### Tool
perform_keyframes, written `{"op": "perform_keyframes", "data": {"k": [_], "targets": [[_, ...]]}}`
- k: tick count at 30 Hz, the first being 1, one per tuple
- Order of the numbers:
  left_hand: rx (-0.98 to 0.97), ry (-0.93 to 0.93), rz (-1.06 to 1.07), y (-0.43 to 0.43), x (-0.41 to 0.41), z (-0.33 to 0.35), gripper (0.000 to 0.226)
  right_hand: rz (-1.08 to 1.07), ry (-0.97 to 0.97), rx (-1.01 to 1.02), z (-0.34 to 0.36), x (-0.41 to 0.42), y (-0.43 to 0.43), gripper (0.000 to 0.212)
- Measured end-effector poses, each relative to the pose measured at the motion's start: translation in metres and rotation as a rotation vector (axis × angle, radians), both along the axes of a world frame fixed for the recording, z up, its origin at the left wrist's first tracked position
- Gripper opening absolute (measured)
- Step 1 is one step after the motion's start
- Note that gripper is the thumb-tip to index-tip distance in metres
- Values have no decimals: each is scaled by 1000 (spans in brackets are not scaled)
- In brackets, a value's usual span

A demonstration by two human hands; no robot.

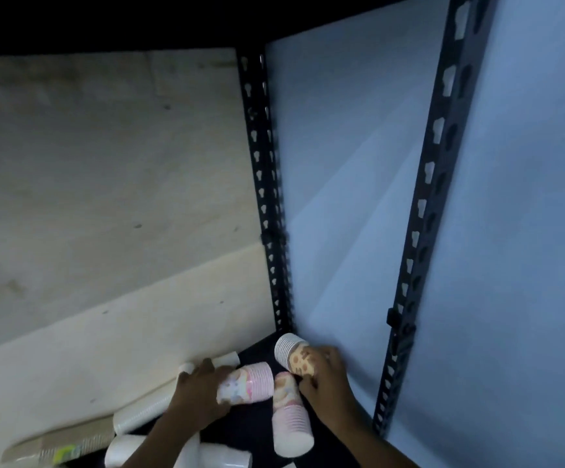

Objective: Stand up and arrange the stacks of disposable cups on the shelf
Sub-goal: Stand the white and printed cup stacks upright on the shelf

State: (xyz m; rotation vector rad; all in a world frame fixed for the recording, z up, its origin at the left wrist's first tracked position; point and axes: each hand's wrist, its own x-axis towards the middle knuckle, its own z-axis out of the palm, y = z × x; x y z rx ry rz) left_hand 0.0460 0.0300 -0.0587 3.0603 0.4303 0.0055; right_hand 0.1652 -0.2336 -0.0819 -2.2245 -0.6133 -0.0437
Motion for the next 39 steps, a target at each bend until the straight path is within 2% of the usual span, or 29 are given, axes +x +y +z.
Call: {"op": "perform_keyframes", "data": {"k": [2, 4, 8, 17, 21, 25, 29, 34, 39], "targets": [[-310, -229, -36, 3, 9, 12, 69, -24, -91, 98, 14, 12, 10, 53], [-518, -306, -33, -4, 15, 38, 66, -25, -142, 192, 25, 23, 16, 58], [-683, -377, 37, -11, 34, 59, 66, -47, -204, 304, 34, 30, 22, 56], [-722, -527, 63, -14, 50, 10, 73, 52, -62, 217, 24, 54, 54, 54], [-731, -544, 9, -21, 55, 1, 70, 35, -94, 116, 21, 71, 69, 58], [-660, -571, -90, -30, 59, -6, 66, 72, -131, 78, 12, 71, 68, 48], [-647, -574, -75, -35, 64, -10, 76, 63, -161, 49, 2, 75, 68, 37], [-624, -555, -44, -29, 68, -15, 87, 74, -186, 42, 2, 78, 71, 59], [-555, -437, -46, -27, 65, -8, 108, 51, -148, 60, 2, 85, 71, 63]]}}
